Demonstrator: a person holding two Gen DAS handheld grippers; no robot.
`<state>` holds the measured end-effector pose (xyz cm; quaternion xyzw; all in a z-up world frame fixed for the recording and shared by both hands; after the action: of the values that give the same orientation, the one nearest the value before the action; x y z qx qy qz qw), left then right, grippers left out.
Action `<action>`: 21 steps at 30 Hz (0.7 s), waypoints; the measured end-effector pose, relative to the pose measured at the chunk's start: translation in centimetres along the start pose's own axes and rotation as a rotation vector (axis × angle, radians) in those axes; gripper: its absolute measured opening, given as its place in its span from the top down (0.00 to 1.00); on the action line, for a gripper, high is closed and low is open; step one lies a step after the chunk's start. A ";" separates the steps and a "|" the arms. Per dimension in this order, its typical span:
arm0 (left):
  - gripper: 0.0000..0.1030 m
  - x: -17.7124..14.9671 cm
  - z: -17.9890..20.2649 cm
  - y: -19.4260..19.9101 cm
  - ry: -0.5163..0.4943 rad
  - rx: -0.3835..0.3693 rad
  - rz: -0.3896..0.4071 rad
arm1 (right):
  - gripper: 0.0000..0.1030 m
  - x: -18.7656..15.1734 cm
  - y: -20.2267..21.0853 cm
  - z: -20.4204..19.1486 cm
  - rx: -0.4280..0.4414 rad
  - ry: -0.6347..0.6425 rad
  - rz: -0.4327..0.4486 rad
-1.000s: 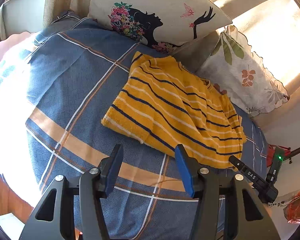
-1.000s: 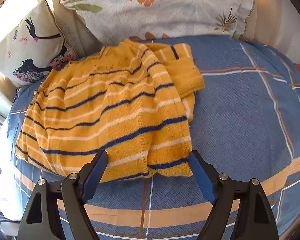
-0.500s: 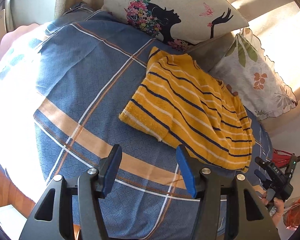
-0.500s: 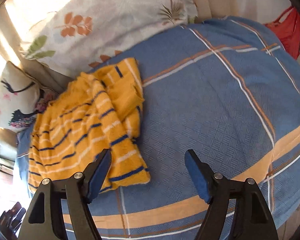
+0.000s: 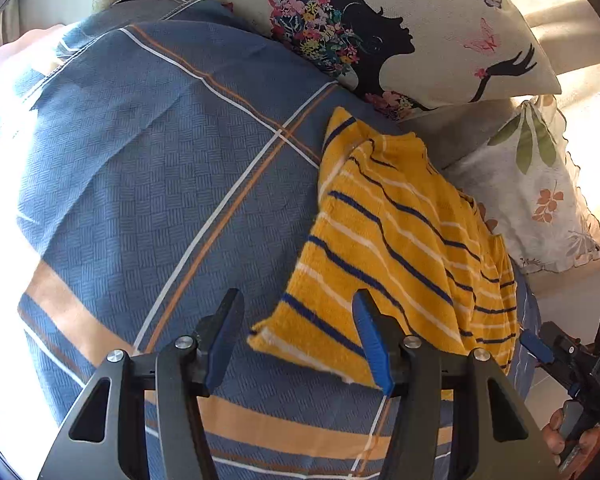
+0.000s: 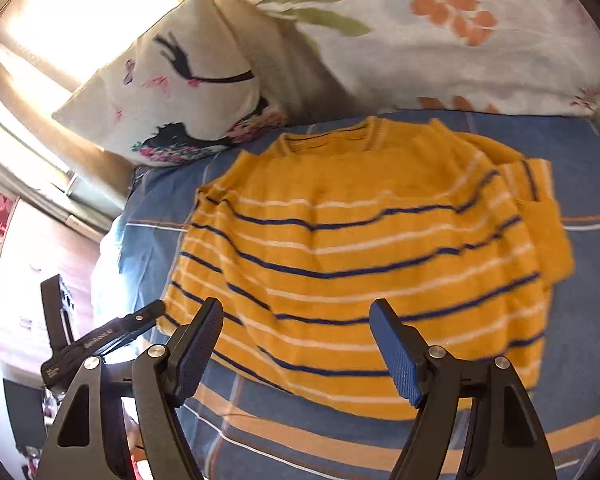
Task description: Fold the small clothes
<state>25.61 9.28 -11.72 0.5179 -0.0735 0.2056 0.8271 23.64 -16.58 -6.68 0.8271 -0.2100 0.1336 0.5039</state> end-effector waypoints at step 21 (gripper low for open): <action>0.87 0.2 1.0 -3.2 0.048 -0.202 -0.115 | 0.19 4.1 -20.7 -12.8 -0.175 0.221 -0.350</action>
<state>27.25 7.28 -13.86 0.4303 -0.0441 0.1616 0.8870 37.05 2.30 -15.13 0.7844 -0.0176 0.1152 0.6092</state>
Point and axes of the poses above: each gripper's, at about its wrist camera, not at the fingertips, and y roughly against the way its jaws point, z to its right, x to its top, the point moved 9 cm from there along -y, roughly the way its jaws point
